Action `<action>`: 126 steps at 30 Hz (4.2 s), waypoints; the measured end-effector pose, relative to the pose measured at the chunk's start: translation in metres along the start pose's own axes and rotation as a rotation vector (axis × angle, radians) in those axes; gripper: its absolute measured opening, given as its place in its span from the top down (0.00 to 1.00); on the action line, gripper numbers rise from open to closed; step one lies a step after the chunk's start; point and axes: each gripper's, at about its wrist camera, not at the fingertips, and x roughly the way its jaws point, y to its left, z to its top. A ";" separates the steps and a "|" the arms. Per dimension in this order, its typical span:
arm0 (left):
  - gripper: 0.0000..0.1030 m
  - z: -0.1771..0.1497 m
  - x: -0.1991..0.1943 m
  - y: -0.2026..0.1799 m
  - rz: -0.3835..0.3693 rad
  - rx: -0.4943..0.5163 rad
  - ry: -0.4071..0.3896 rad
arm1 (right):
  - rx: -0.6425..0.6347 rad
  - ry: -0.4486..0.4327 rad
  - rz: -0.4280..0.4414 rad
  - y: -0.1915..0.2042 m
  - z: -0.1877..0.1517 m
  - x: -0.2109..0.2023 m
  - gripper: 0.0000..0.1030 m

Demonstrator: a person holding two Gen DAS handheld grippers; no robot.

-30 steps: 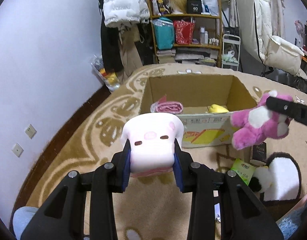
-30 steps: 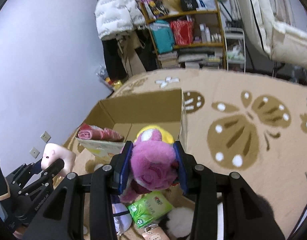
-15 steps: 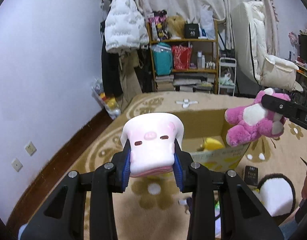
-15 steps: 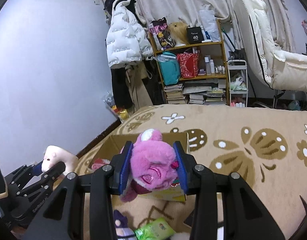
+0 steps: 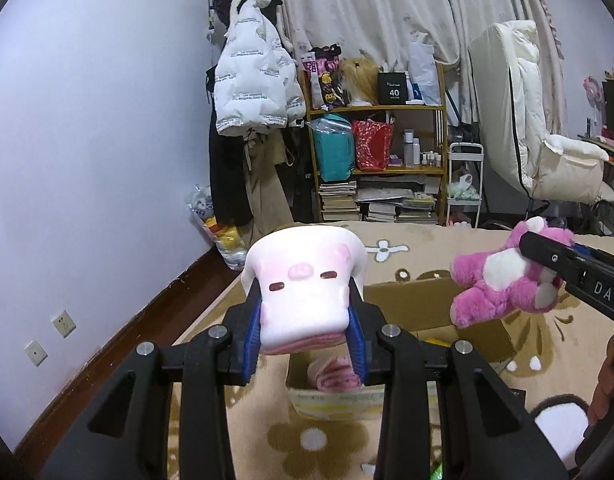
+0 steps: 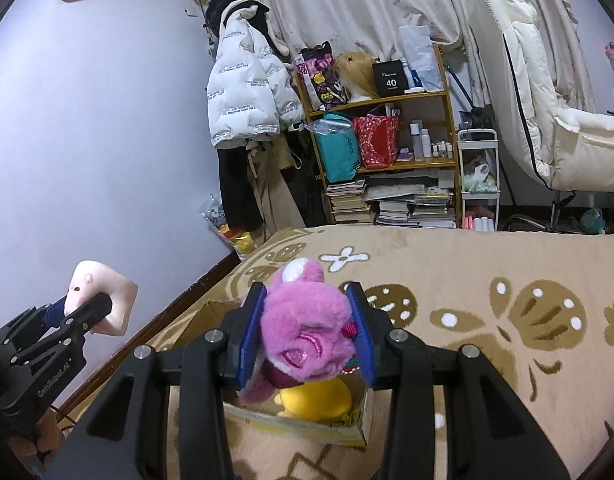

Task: Organize soft objects
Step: 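Lift both plushes over the box while the right tool opens to drop the pink bear, then open the left tool to drop the marshmallow plush into the box, then withdraw, then lower the left tool onto the purple-hatted doll while the right tool grasps the black Face tissue pack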

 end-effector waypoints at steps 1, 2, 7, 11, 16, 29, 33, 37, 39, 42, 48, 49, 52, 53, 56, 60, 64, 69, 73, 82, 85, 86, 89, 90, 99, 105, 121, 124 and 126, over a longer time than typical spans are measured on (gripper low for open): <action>0.66 0.002 0.004 0.000 -0.008 -0.007 0.005 | -0.001 0.000 0.000 0.000 0.000 0.001 0.58; 0.66 0.005 0.009 0.000 -0.019 -0.020 0.007 | -0.003 -0.003 0.005 -0.001 0.001 0.003 0.58; 0.66 0.011 0.026 -0.003 -0.011 -0.014 0.006 | 0.021 -0.014 0.019 -0.012 0.004 0.021 0.58; 0.66 0.016 0.045 -0.007 -0.012 0.005 0.017 | 0.030 0.003 0.017 -0.019 0.005 0.041 0.58; 0.66 0.018 0.066 -0.012 -0.015 0.007 0.034 | 0.038 0.009 0.017 -0.022 0.005 0.057 0.58; 0.65 -0.009 0.114 -0.025 -0.090 0.029 0.173 | 0.029 0.074 0.043 -0.015 -0.009 0.093 0.58; 0.64 -0.017 0.122 -0.025 -0.106 0.014 0.214 | 0.033 0.102 0.048 -0.017 -0.012 0.102 0.58; 0.62 -0.022 0.125 -0.028 -0.114 0.016 0.237 | 0.051 0.130 0.044 -0.022 -0.017 0.107 0.58; 0.61 -0.024 0.124 -0.032 -0.120 0.027 0.244 | 0.066 0.141 0.045 -0.025 -0.020 0.107 0.58; 0.60 -0.027 0.122 -0.038 -0.118 0.041 0.244 | 0.084 0.151 0.040 -0.030 -0.021 0.105 0.57; 0.57 -0.029 0.116 -0.041 -0.101 0.044 0.234 | 0.164 0.165 0.050 -0.042 -0.025 0.099 0.57; 0.56 -0.030 0.116 -0.041 -0.097 0.043 0.234 | 0.169 0.165 0.052 -0.043 -0.025 0.098 0.57; 0.53 -0.031 0.115 -0.040 -0.086 0.047 0.239 | 0.180 0.165 0.057 -0.044 -0.026 0.095 0.57; 0.52 -0.032 0.114 -0.040 -0.082 0.048 0.242 | 0.182 0.167 0.060 -0.044 -0.027 0.095 0.57; 0.49 -0.034 0.112 -0.038 -0.069 0.041 0.248 | 0.181 0.171 0.065 -0.042 -0.029 0.092 0.57; 0.47 -0.032 0.107 -0.033 -0.067 0.034 0.256 | 0.166 0.182 0.064 -0.037 -0.029 0.088 0.57; 0.21 -0.029 0.097 -0.025 -0.052 0.015 0.233 | 0.153 0.182 0.063 -0.034 -0.028 0.079 0.47; 0.11 -0.018 0.077 -0.019 -0.036 0.011 0.169 | 0.139 0.179 0.067 -0.030 -0.025 0.067 0.33; 0.04 -0.015 0.064 -0.010 -0.024 -0.012 0.154 | 0.120 0.191 0.055 -0.023 -0.021 0.056 0.22; 0.03 -0.018 0.027 0.003 -0.004 -0.008 0.175 | 0.099 0.192 0.037 -0.013 -0.019 0.021 0.00; 0.03 -0.023 0.014 0.006 -0.002 -0.018 0.190 | 0.089 0.190 0.031 -0.011 -0.019 0.008 0.00; 0.03 -0.025 0.010 0.007 -0.004 -0.022 0.199 | 0.087 0.189 0.029 -0.009 -0.019 0.005 0.00; 0.02 -0.032 0.000 0.009 0.002 -0.025 0.220 | 0.091 0.196 0.024 -0.009 -0.022 -0.004 0.00; 0.02 -0.035 -0.003 0.008 0.007 -0.022 0.229 | 0.093 0.199 0.024 -0.010 -0.023 -0.006 0.00; 0.02 -0.058 -0.015 0.003 0.007 -0.028 0.290 | 0.100 0.254 -0.014 -0.015 -0.046 -0.014 0.00; 0.02 -0.076 -0.008 -0.009 0.009 -0.014 0.329 | 0.148 0.305 -0.030 -0.028 -0.062 -0.005 0.00; 0.02 -0.097 0.028 -0.038 -0.034 0.020 0.434 | 0.241 0.474 -0.137 -0.059 -0.097 0.038 0.00; 0.02 -0.097 0.035 -0.045 -0.042 0.044 0.444 | 0.250 0.496 -0.145 -0.062 -0.101 0.043 0.00; 0.02 -0.098 0.039 -0.049 -0.055 0.046 0.455 | 0.258 0.508 -0.150 -0.064 -0.103 0.046 0.00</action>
